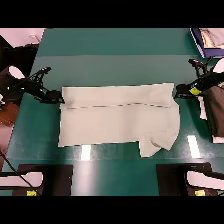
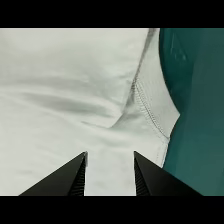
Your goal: Fold the shirts.
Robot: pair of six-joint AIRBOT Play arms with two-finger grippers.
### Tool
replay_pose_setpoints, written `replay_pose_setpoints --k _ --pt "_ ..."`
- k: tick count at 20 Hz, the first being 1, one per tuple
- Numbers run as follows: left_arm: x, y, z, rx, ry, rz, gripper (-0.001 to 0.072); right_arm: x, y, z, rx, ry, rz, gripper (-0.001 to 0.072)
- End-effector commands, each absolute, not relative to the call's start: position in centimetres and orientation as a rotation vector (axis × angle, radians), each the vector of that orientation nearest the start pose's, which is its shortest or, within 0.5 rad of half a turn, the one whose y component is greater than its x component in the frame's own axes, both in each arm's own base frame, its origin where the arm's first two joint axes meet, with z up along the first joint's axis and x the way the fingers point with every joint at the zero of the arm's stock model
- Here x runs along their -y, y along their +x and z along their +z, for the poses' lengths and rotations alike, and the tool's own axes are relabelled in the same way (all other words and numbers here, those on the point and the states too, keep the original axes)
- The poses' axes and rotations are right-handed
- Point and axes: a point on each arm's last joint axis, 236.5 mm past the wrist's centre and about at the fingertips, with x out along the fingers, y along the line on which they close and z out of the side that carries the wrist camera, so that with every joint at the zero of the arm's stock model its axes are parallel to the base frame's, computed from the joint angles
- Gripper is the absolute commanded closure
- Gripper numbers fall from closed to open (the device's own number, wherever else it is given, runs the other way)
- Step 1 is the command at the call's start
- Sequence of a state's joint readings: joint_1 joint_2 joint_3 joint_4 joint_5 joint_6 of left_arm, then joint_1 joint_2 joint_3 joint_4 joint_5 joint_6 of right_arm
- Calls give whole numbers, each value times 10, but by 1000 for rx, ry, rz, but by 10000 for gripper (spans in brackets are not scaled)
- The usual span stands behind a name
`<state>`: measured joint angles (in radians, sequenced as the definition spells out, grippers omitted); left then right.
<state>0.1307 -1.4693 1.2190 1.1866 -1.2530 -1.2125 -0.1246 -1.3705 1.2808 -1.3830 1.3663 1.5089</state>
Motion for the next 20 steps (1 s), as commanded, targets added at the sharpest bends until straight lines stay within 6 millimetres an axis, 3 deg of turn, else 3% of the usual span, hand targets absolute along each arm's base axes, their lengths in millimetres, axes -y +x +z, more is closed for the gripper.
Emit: replay_pose_setpoints --k 1,3,5,10,13,16,20 --pt "2 380 -22 -1440 -80 -235 113 1 365 10 -1448 199 78 367" --pt "-1 360 -13 -1474 -67 -218 113 1 362 13 -1449 188 88 368" --pt "14 330 -16 -1491 -130 -235 114 1 362 18 -1433 181 92 369" --pt "54 235 -53 -1595 -303 -286 114 1 366 35 -1368 151 106 372" --pt "67 194 -75 -1686 -367 -301 114 2 368 41 -1338 147 103 373" --pt "69 176 -88 -1730 -383 -293 114 2 367 42 -1340 147 104 373" --pt "73 187 -90 -1681 -417 -287 115 1 362 42 -1359 147 107 374"
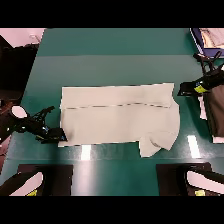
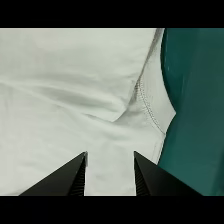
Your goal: Fold the shirts.
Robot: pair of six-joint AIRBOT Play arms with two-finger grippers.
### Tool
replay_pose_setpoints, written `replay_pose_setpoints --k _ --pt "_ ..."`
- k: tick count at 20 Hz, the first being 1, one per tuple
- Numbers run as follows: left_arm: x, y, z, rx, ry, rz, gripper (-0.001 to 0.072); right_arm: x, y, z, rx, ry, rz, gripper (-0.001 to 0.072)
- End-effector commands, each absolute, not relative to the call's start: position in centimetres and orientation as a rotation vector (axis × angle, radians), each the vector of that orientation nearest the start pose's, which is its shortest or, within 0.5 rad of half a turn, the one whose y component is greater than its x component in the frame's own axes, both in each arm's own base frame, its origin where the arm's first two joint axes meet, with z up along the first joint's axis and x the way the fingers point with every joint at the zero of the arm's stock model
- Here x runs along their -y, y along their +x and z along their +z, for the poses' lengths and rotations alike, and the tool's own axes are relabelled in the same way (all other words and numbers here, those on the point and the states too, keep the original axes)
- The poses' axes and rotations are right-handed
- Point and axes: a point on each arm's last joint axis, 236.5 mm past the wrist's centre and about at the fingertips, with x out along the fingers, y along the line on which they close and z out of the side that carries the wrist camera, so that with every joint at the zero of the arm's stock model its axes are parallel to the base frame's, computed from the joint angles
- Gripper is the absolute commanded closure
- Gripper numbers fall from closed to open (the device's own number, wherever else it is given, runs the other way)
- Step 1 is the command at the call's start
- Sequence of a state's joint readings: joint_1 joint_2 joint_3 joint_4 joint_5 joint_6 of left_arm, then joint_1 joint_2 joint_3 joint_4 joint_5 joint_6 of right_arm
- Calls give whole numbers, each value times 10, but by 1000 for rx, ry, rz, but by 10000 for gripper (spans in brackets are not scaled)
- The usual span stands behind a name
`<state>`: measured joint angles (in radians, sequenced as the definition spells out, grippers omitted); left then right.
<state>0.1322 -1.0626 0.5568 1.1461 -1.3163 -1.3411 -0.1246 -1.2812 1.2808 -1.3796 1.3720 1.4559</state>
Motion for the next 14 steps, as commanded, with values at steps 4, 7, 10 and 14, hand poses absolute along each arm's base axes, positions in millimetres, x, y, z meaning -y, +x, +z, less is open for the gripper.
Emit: replay_pose_setpoints --k 4,7,10,14 --pt "79 194 -88 -1651 -452 -295 314 -1 347 39 -1423 150 119 374" --pt "83 199 -84 -1629 -439 -335 683 -4 324 29 -1476 156 123 374" --pt "80 221 -68 -1568 -414 -342 684 -3 275 5 -1552 200 98 374" --pt "80 246 -48 -1491 -409 -353 684 -10 184 -26 -1718 388 49 324"
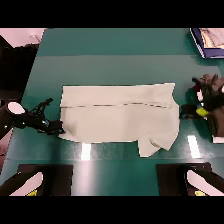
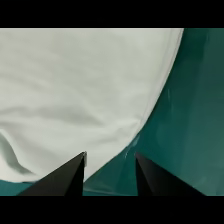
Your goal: Fold the shirts.
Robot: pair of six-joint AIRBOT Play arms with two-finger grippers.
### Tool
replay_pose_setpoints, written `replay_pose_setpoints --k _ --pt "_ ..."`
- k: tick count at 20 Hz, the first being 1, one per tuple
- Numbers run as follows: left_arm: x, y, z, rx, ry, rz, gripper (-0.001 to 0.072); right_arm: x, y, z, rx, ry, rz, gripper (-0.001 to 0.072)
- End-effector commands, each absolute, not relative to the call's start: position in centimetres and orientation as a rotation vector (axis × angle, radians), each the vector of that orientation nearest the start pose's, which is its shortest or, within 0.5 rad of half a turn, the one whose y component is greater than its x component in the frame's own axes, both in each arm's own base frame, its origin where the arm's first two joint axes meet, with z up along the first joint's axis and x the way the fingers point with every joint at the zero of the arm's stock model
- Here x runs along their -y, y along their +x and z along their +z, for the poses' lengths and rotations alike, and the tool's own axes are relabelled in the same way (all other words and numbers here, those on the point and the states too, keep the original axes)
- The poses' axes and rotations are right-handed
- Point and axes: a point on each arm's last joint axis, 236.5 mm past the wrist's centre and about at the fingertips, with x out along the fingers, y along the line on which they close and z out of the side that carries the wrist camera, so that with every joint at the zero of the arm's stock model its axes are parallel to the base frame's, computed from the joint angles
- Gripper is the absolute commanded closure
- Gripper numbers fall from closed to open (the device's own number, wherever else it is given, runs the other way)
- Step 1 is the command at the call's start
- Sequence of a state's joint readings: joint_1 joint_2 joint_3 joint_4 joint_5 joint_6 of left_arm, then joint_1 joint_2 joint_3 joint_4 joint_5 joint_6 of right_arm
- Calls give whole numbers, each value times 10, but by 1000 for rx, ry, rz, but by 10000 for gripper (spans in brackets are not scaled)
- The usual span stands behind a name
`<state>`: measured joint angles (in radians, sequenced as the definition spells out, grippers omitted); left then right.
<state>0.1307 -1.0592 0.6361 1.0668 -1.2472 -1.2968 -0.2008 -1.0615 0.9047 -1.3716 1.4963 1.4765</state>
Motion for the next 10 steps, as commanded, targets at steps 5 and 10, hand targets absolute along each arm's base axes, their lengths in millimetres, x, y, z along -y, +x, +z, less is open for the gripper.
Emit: replay_pose_setpoints --k 5,10 --pt "82 251 -46 -1469 -423 -357 683 -38 141 -50 -1731 638 54 221" --pt "85 252 -44 -1465 -428 -368 684 -52 153 -74 -1642 761 37 287"
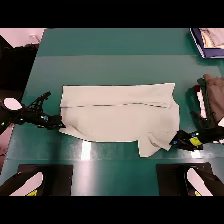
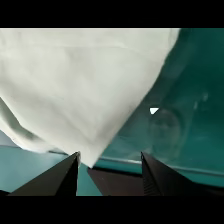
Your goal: Fold the shirts.
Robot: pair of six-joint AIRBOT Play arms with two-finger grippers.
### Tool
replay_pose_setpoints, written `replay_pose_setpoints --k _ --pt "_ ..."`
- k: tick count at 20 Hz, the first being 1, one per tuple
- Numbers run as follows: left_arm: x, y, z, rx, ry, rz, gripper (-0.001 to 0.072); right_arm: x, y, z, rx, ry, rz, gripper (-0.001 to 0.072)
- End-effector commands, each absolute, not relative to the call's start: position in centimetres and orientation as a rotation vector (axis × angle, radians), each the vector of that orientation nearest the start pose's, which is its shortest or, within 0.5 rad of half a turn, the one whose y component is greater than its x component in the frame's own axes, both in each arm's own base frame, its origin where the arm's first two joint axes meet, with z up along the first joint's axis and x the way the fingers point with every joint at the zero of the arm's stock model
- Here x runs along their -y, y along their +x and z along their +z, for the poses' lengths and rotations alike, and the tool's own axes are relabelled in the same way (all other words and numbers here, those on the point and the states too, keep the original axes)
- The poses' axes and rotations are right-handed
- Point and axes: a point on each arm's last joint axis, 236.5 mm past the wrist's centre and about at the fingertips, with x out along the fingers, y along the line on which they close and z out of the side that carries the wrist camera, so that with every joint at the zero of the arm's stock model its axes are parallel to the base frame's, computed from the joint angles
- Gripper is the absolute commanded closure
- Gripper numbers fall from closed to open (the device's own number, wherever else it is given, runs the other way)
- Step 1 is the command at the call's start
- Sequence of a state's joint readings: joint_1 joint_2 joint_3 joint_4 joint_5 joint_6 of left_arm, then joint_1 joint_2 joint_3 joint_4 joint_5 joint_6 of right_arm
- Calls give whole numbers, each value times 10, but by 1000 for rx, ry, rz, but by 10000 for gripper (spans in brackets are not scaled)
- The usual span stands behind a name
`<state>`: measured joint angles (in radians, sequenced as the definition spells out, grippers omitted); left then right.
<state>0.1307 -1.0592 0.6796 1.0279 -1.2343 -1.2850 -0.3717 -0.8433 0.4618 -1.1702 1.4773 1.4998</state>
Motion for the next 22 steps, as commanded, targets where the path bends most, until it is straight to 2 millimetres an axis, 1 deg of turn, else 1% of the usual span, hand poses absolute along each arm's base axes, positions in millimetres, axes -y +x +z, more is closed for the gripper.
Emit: replay_pose_setpoints --k 1,2,3,4,5,6,7,8,10,11,12,14,15,16,17,19,20,22 --pt "85 252 -44 -1465 -428 -368 684 -51 158 -77 -1619 764 26 287" --pt "85 251 -44 -1468 -428 -370 683 -48 161 -79 -1603 756 14 317" --pt "85 250 -44 -1470 -428 -371 684 -45 165 -79 -1586 751 7 413" --pt "85 251 -44 -1469 -428 -371 684 -43 168 -80 -1569 748 0 426" --pt "85 251 -44 -1469 -428 -370 684 -43 170 -80 -1561 746 -3 493" --pt "85 251 -44 -1469 -428 -371 683 -42 171 -81 -1555 740 0 615" --pt "85 251 -44 -1468 -425 -374 683 -42 171 -81 -1555 736 3 672" --pt "85 251 -44 -1468 -422 -376 684 -42 171 -81 -1555 730 10 691" --pt "84 250 -43 -1464 -390 -398 684 -43 170 -75 -1545 705 33 692" --pt "80 248 -40 -1477 -361 -396 685 -40 169 -66 -1534 671 40 693" --pt "73 249 -33 -1475 -316 -393 685 -34 168 -54 -1523 620 41 693" --pt "62 251 -7 -1435 -237 -375 685 -17 159 -20 -1501 496 10 693" --pt "62 249 10 -1402 -218 -380 684 -10 153 -2 -1481 447 -14 693" --pt "65 245 26 -1373 -207 -396 684 -7 150 14 -1446 414 -20 693" --pt "70 239 40 -1347 -205 -418 684 -6 152 30 -1390 386 -25 693" --pt "80 231 55 -1316 -231 -450 684 -3 163 57 -1265 348 -34 693" --pt "84 232 58 -1308 -249 -460 684 -1 170 67 -1218 340 -34 693" --pt "82 239 56 -1290 -251 -445 684 -3 191 80 -1152 348 -11 693"
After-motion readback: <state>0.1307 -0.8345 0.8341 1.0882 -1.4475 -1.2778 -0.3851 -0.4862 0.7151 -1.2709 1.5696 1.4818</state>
